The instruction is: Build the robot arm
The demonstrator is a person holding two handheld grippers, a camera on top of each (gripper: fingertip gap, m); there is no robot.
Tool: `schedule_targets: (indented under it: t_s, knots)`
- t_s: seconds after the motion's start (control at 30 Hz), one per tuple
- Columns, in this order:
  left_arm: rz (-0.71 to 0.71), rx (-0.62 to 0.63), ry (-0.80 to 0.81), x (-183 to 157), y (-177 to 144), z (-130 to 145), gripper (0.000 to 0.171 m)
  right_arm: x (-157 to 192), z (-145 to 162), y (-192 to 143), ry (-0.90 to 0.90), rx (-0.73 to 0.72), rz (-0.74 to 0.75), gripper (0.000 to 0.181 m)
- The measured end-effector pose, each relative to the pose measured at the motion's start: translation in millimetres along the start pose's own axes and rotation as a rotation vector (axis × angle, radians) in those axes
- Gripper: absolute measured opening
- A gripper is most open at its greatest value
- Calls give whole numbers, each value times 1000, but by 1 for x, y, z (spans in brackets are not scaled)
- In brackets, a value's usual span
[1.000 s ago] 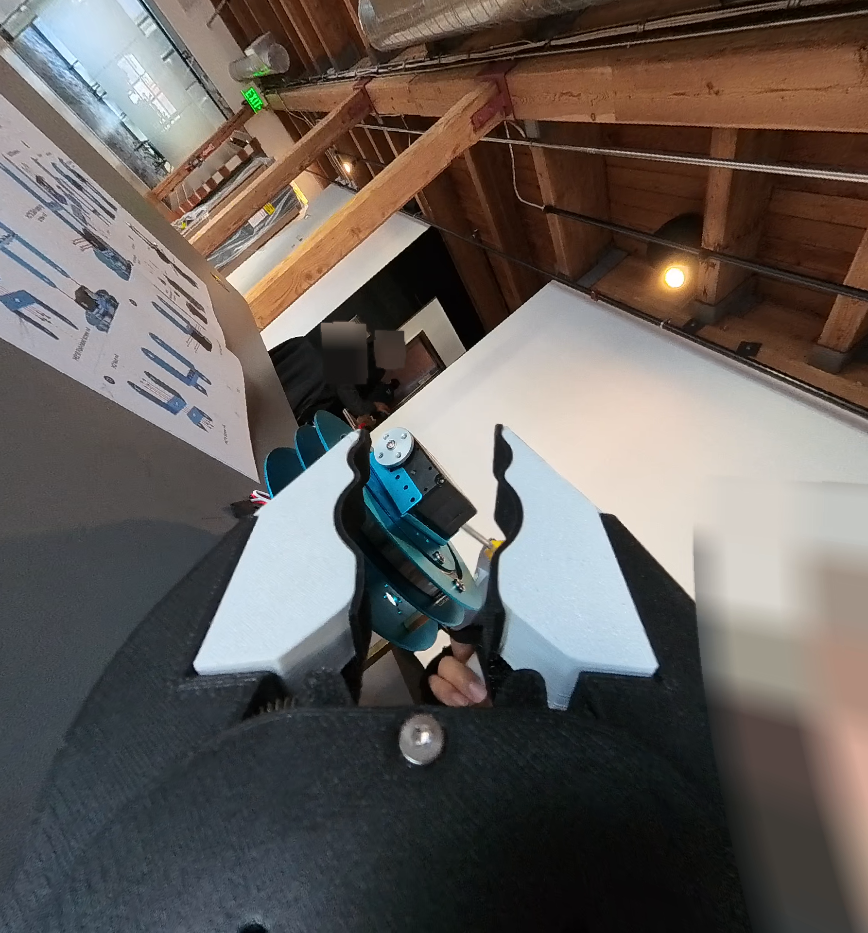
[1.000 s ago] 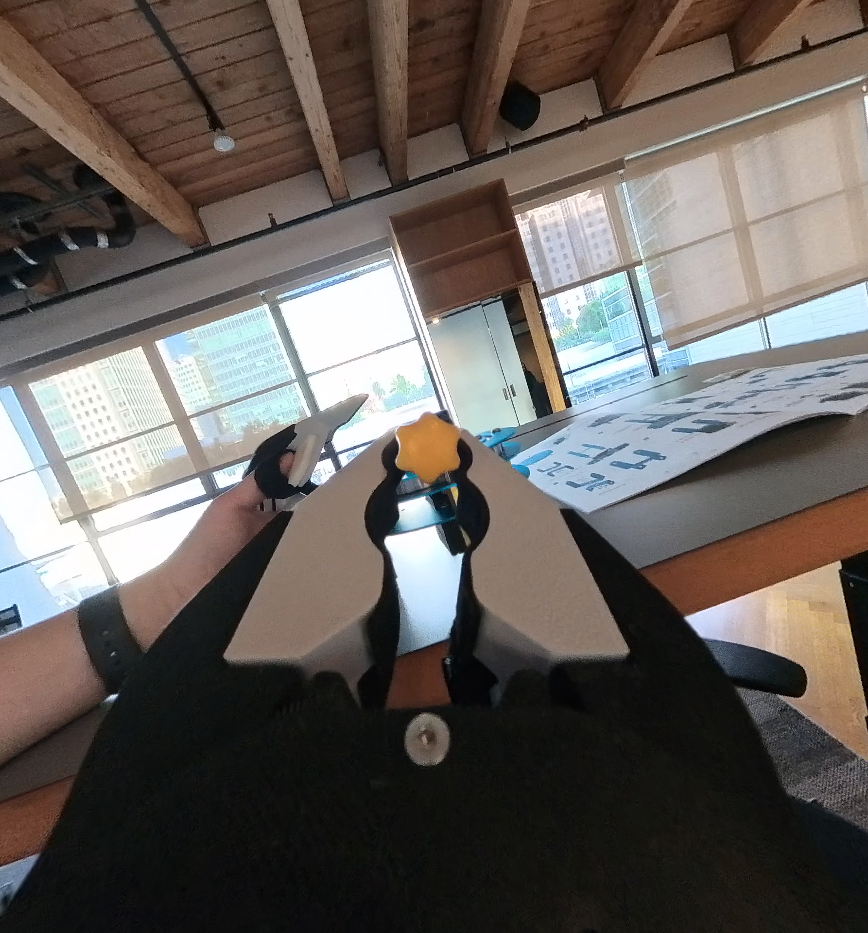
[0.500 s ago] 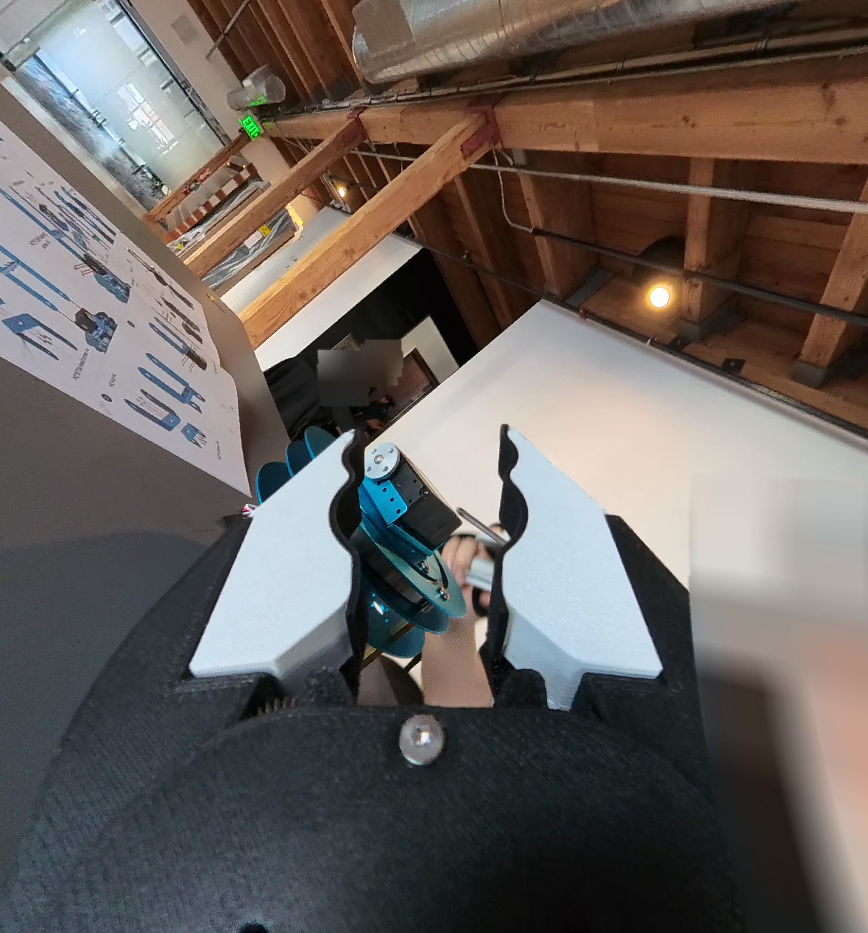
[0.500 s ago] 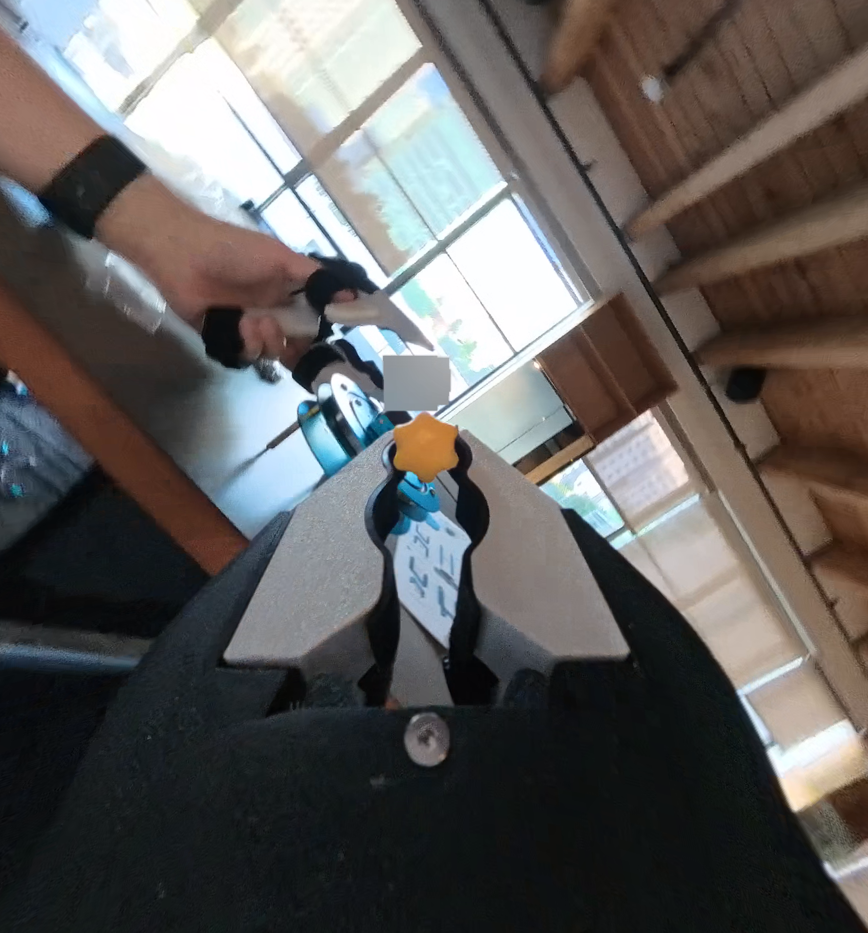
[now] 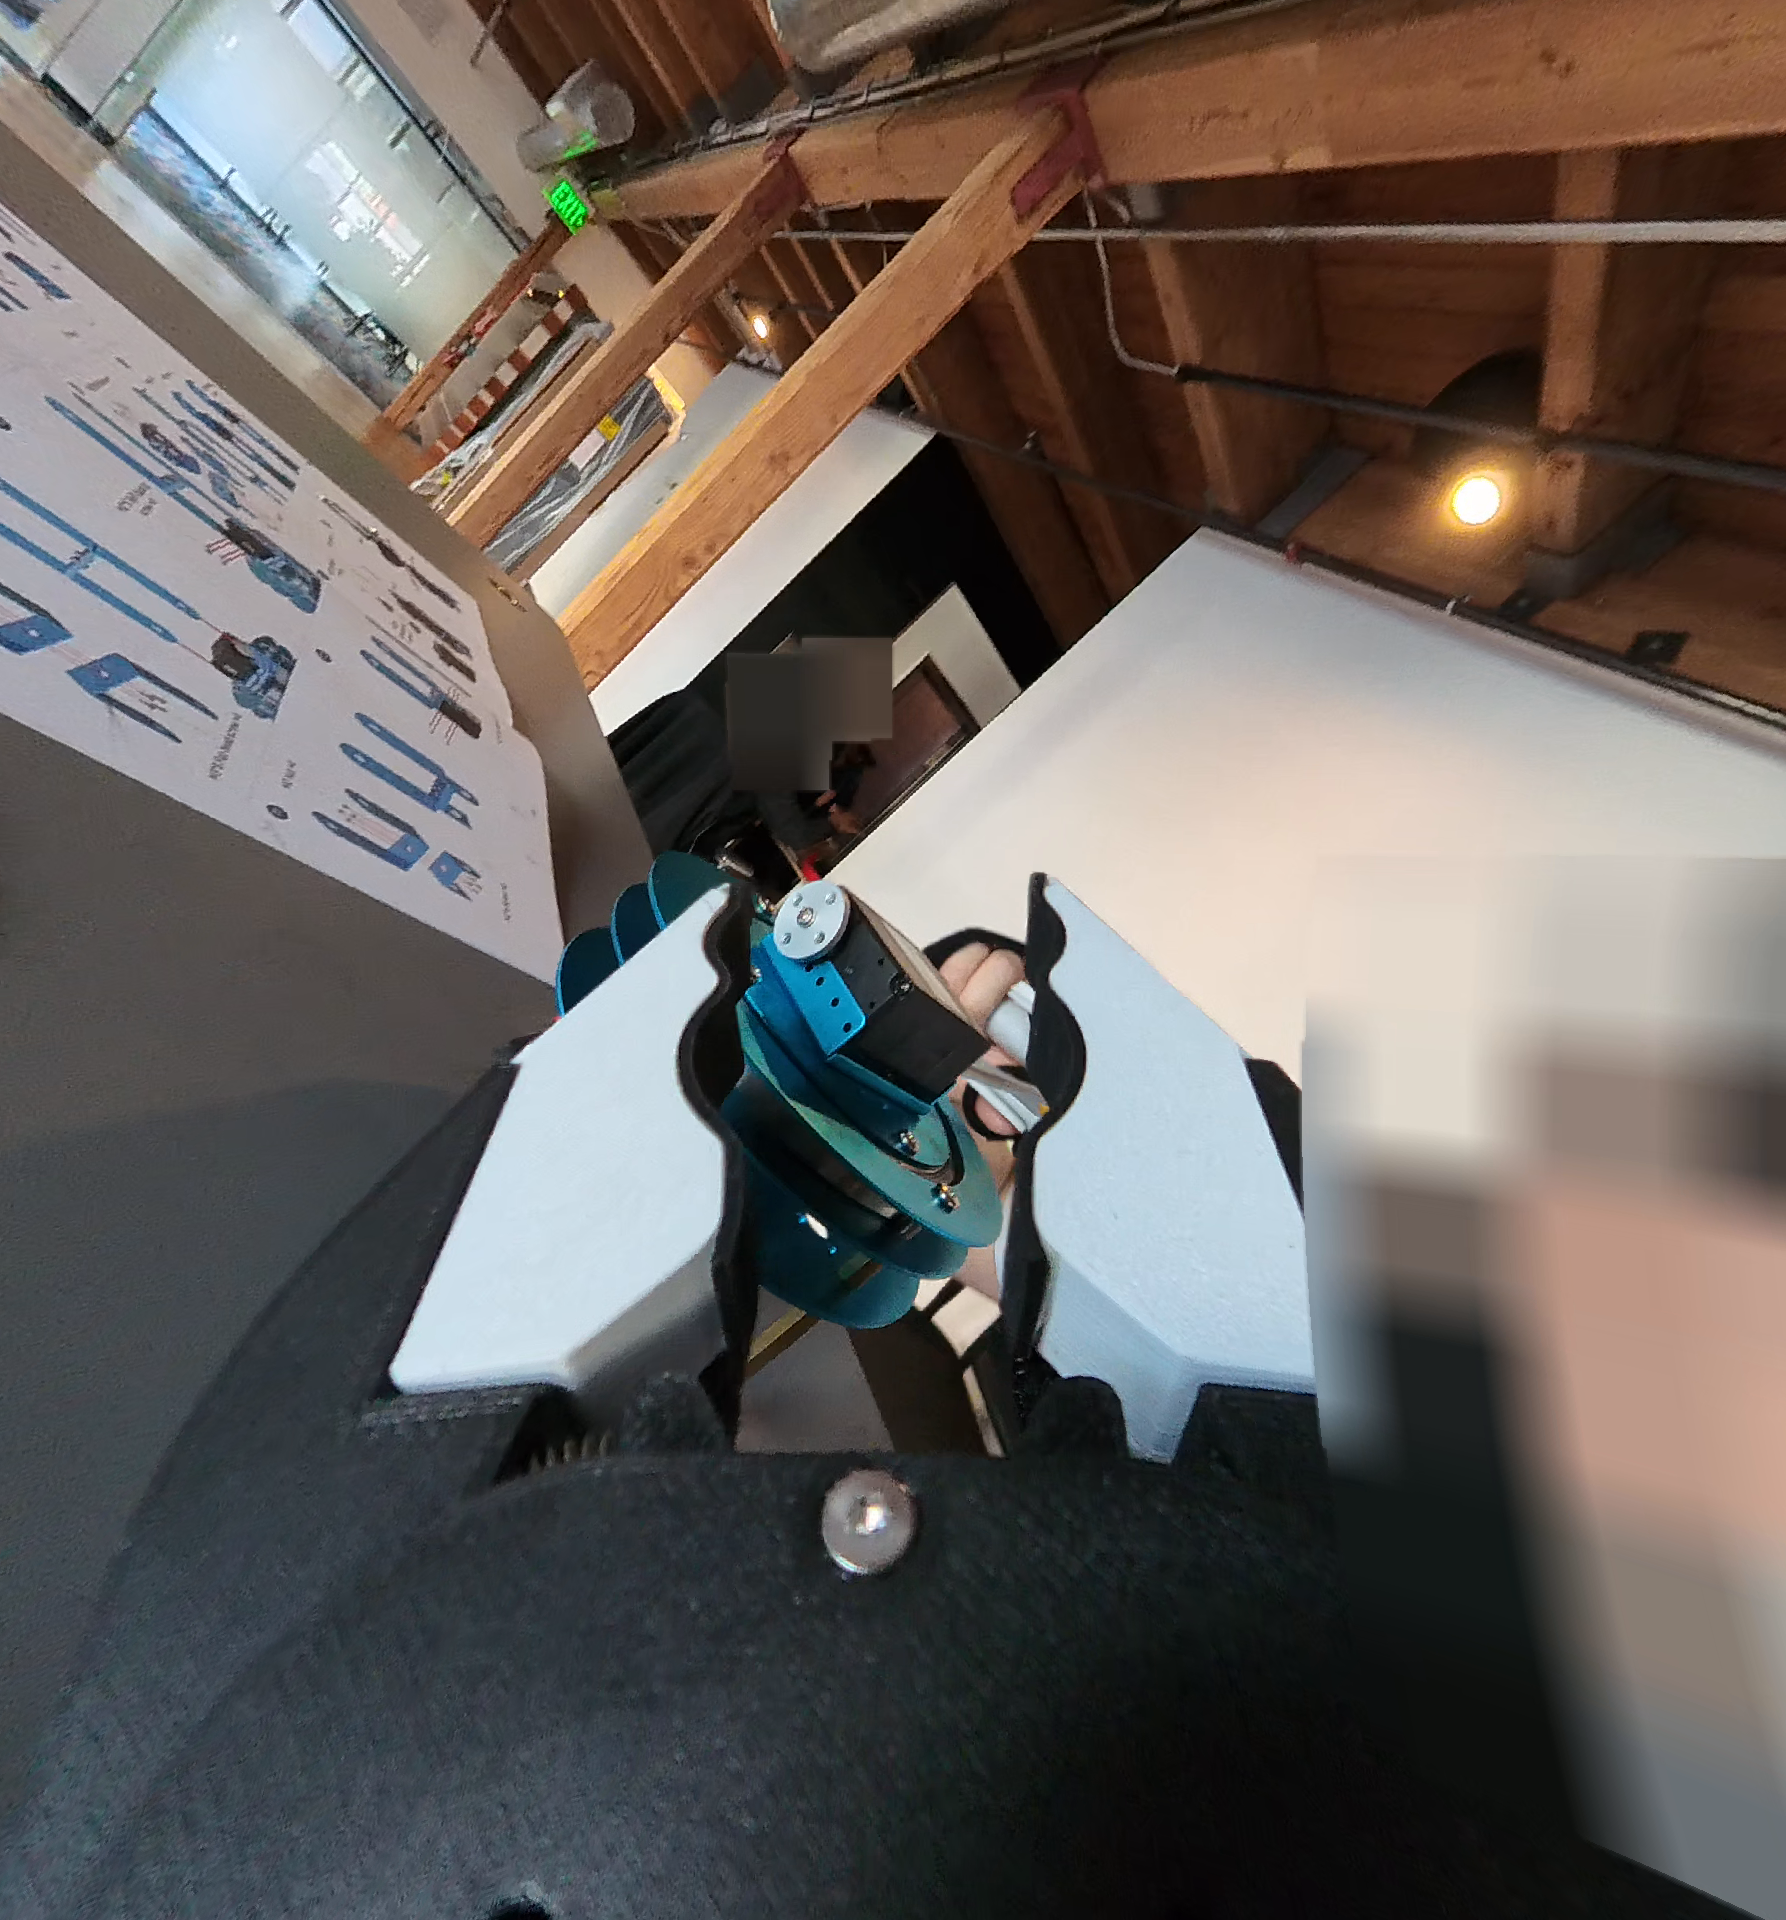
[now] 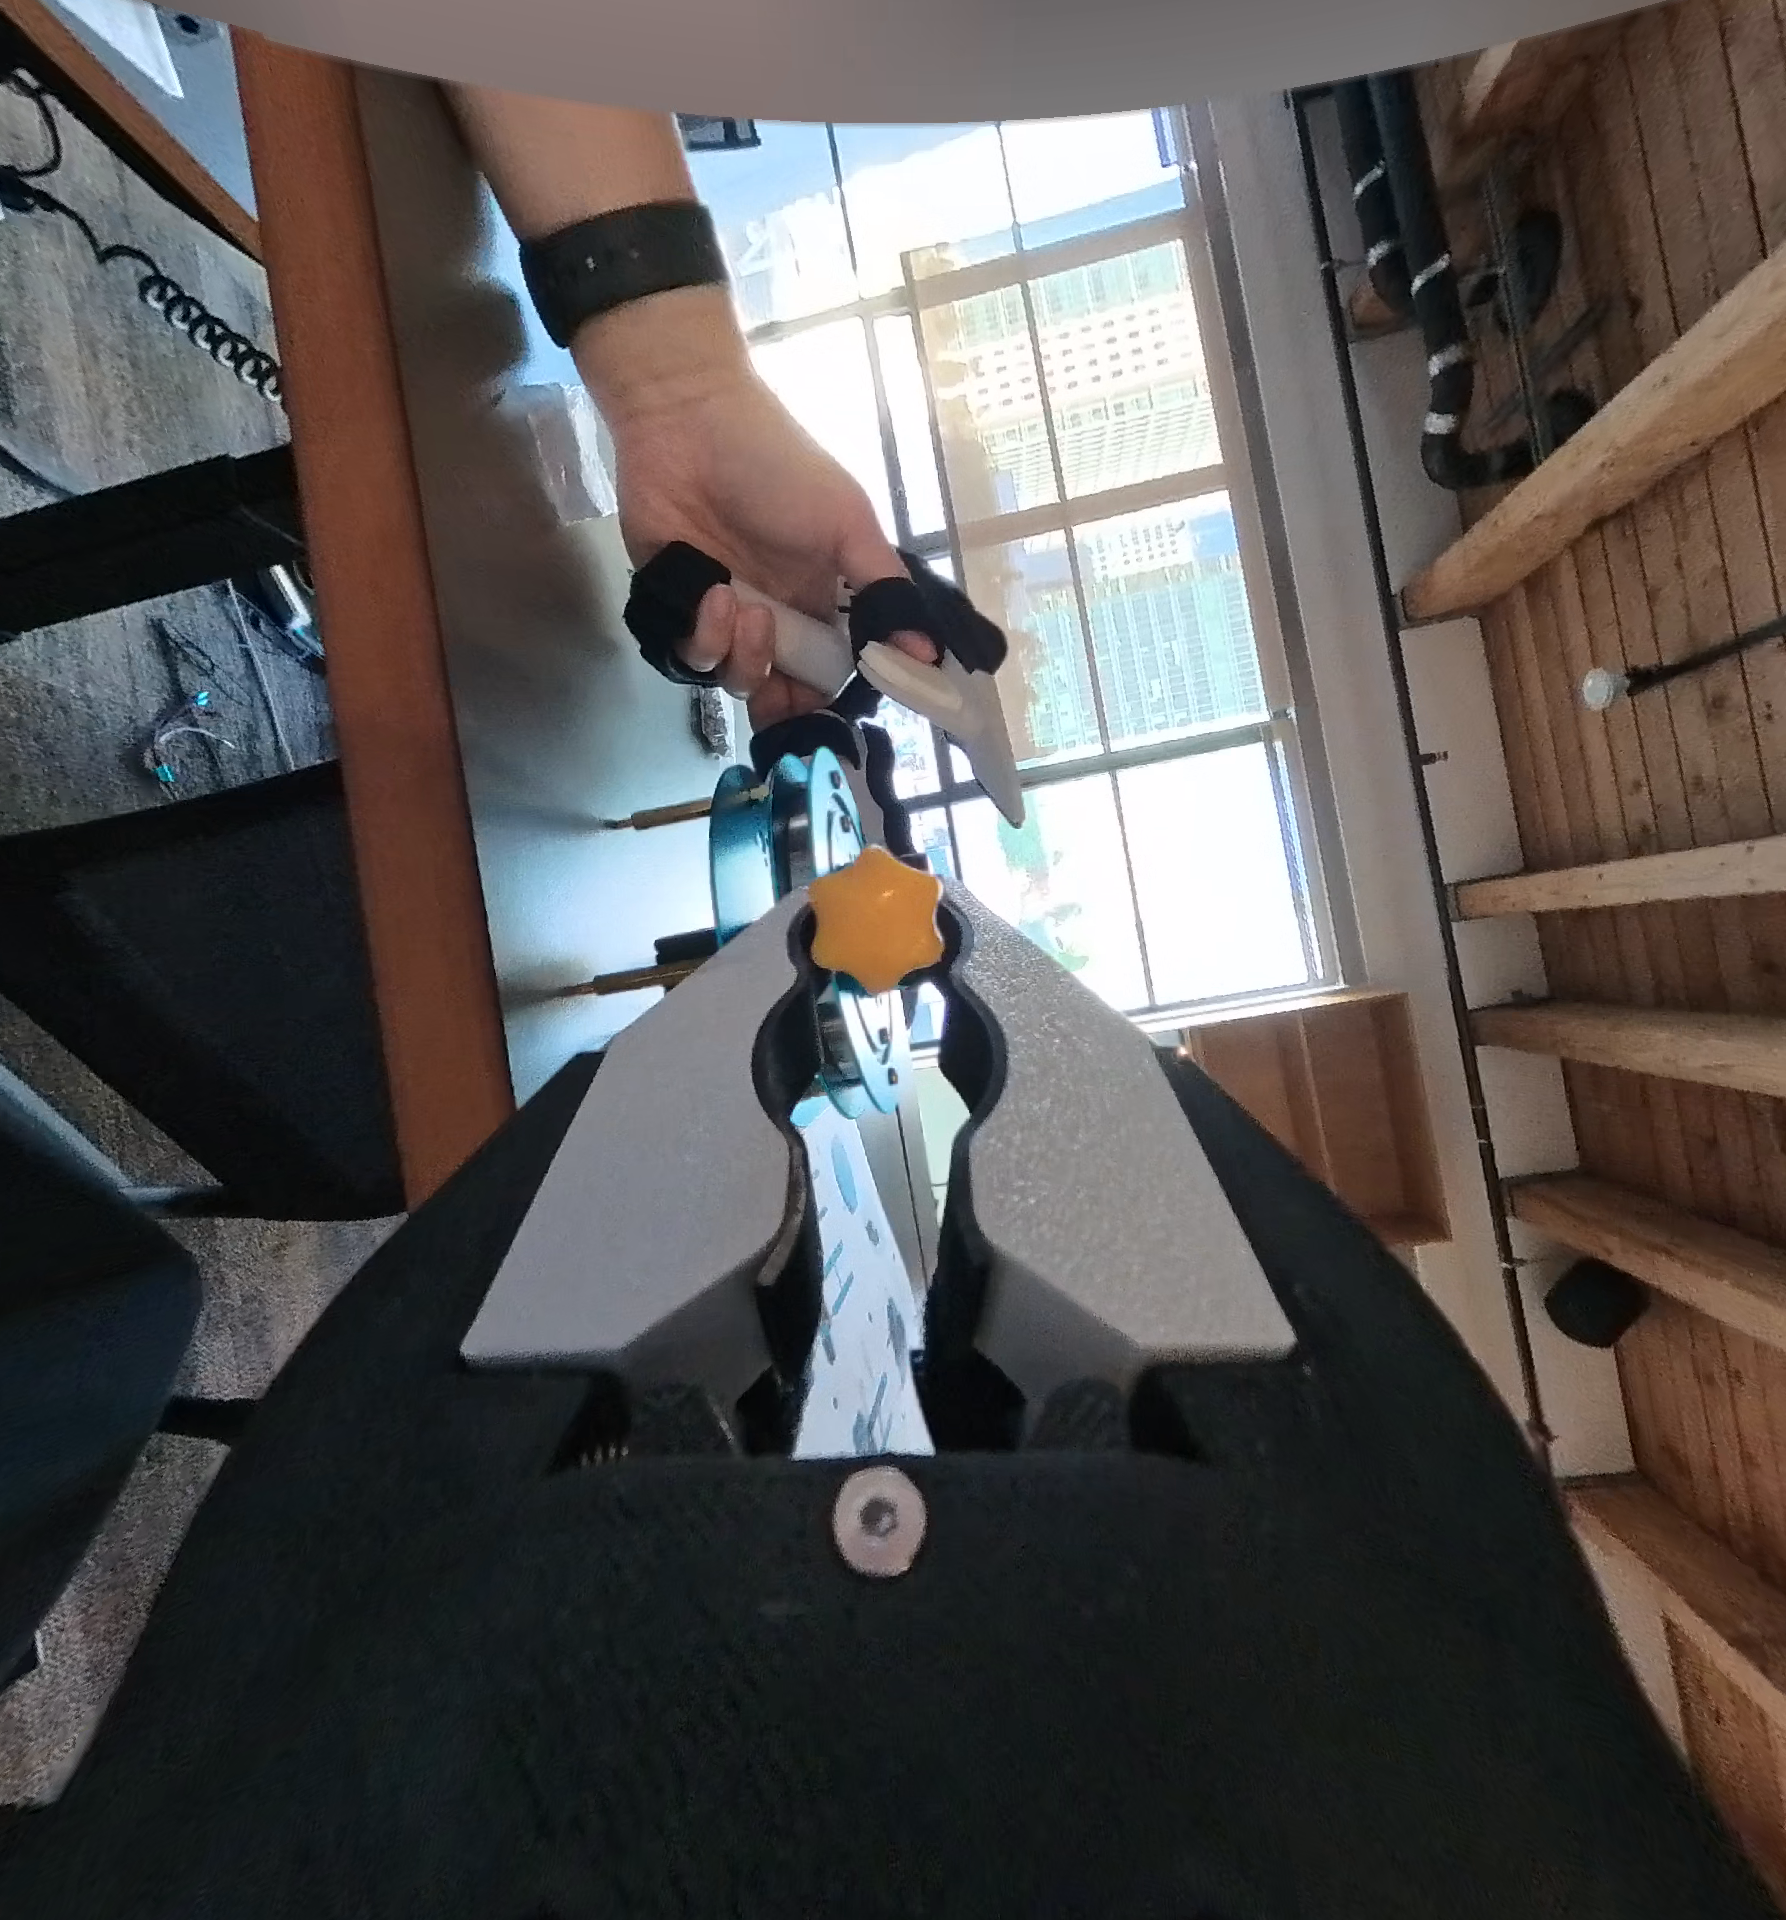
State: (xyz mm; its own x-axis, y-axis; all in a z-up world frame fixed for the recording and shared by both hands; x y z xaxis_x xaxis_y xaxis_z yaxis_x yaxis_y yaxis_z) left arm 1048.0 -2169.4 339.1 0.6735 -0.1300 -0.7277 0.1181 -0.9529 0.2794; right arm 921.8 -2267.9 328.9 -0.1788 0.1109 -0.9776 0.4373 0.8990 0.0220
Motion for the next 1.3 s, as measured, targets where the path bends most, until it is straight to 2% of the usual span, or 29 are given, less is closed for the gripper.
schedule_targets:
  t_s: [0.33,1.03,1.3]
  knots:
    - [-1,29,0,0,3,5,51,5,6,6,-33,-14,6,16]
    - [10,12,-19,0,2,5,50,4,6,6,-7,-15,37,16]
    - [10,12,-18,0,3,5,51,6,7,6,-48,-16,18,16]
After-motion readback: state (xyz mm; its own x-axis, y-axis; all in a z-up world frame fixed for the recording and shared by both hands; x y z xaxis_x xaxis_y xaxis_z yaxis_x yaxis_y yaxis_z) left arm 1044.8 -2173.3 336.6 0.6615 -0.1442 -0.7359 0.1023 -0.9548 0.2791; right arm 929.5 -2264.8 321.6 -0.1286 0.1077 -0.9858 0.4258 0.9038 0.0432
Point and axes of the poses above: each gripper's, where its closed fingertips meet, y out along the fingers, z out of its underside, x = y × z across the jaws, the point moved 1 cm from there along -y, back along the fingers, and after that the axes turned 2 degrees about z, right-handed, at the moved point
